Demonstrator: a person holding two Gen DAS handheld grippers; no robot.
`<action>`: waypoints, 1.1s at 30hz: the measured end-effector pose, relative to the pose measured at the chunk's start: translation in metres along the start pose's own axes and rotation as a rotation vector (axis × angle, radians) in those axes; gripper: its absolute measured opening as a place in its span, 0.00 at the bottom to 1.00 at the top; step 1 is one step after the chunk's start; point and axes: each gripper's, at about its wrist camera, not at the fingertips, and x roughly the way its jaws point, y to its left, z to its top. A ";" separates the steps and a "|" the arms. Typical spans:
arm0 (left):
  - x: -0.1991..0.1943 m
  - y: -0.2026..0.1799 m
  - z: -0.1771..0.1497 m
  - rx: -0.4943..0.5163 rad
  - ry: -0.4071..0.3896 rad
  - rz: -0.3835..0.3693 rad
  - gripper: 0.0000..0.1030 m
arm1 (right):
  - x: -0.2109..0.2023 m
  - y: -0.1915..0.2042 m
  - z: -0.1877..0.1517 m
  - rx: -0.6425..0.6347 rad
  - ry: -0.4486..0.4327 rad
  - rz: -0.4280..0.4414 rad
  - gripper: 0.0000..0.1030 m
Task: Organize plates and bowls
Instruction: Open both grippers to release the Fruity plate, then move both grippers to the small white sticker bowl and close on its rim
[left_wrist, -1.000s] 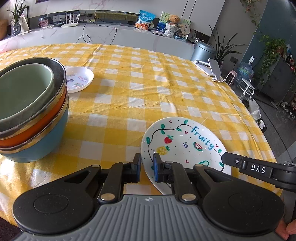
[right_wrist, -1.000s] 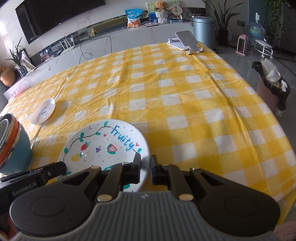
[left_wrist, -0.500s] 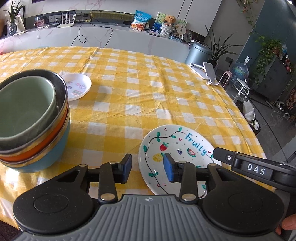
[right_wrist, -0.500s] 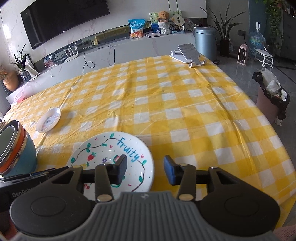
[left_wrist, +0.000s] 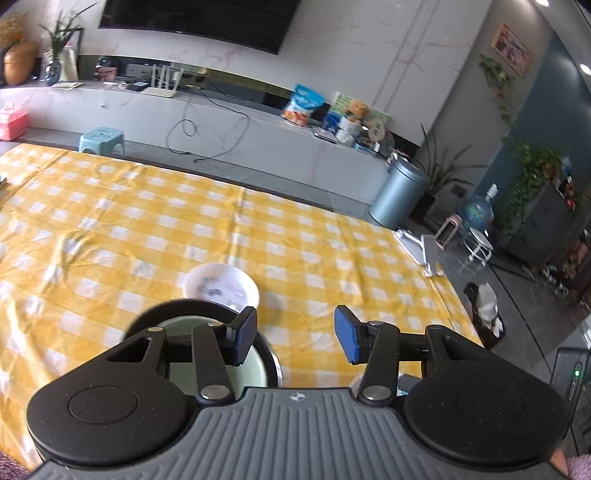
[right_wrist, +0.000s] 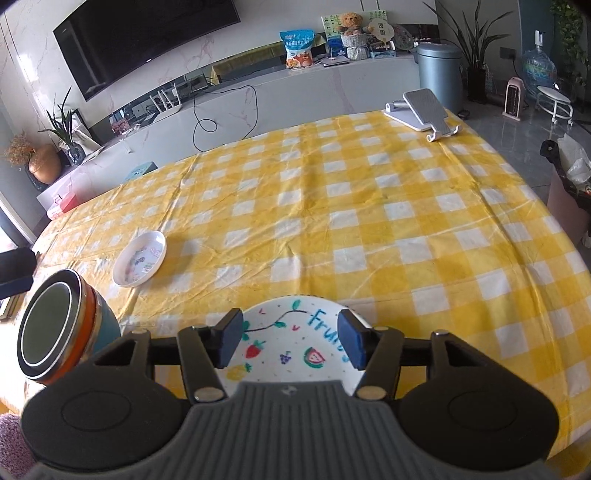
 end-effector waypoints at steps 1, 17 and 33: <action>0.000 0.011 0.006 -0.024 -0.011 0.008 0.53 | 0.005 0.006 0.002 0.005 0.009 0.017 0.55; 0.078 0.114 0.053 -0.003 0.156 0.015 0.53 | 0.098 0.108 0.041 -0.063 0.094 0.112 0.53; 0.175 0.138 0.041 -0.007 0.350 -0.126 0.27 | 0.168 0.124 0.059 0.026 0.161 0.144 0.20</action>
